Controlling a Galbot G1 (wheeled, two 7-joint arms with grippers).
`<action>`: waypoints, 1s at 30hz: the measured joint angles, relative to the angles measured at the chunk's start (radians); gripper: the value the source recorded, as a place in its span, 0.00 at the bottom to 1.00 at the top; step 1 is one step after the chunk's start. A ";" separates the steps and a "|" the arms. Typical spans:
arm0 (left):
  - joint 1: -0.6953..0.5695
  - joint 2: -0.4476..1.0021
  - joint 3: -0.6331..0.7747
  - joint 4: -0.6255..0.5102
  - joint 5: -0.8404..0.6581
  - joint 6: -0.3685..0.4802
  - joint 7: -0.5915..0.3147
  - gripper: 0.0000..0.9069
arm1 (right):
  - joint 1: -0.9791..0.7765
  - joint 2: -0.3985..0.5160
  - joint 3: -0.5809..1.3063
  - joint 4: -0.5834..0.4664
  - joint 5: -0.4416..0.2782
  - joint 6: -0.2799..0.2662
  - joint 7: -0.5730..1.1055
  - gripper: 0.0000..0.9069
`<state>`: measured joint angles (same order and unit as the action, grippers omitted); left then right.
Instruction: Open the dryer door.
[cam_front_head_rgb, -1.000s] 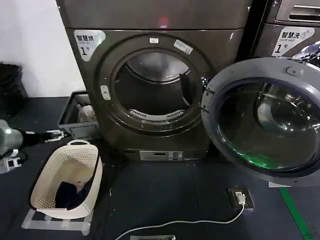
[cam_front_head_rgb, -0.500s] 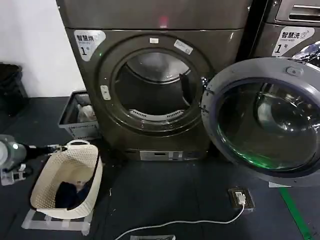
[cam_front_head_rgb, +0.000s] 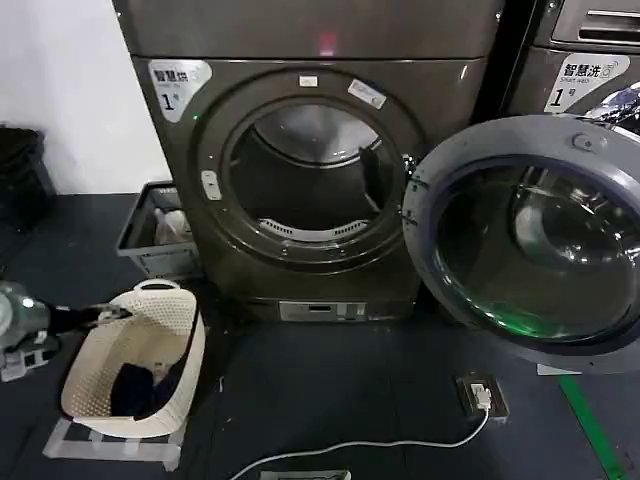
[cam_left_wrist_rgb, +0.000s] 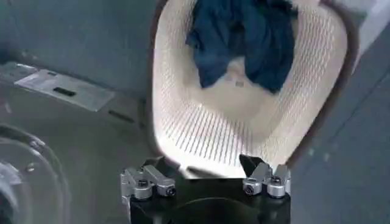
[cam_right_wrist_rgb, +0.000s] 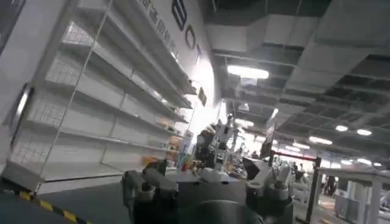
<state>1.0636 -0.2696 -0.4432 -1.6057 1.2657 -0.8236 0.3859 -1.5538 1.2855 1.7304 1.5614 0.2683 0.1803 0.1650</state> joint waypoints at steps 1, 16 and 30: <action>-0.001 0.003 0.008 0.018 -0.006 0.000 0.010 1.00 | 0.000 0.000 0.000 0.000 0.000 0.002 0.000 1.00; -0.007 0.060 0.087 0.053 -0.142 0.000 0.135 1.00 | -0.002 0.013 0.001 0.012 -0.017 0.001 0.000 1.00; -0.003 0.059 0.096 0.001 -0.287 0.000 0.229 1.00 | -0.003 0.018 0.005 0.018 -0.030 -0.006 0.004 1.00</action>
<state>1.0606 -0.2109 -0.3468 -1.6044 0.9788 -0.8236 0.6152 -1.5571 1.3036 1.7355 1.5795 0.2386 0.1744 0.1691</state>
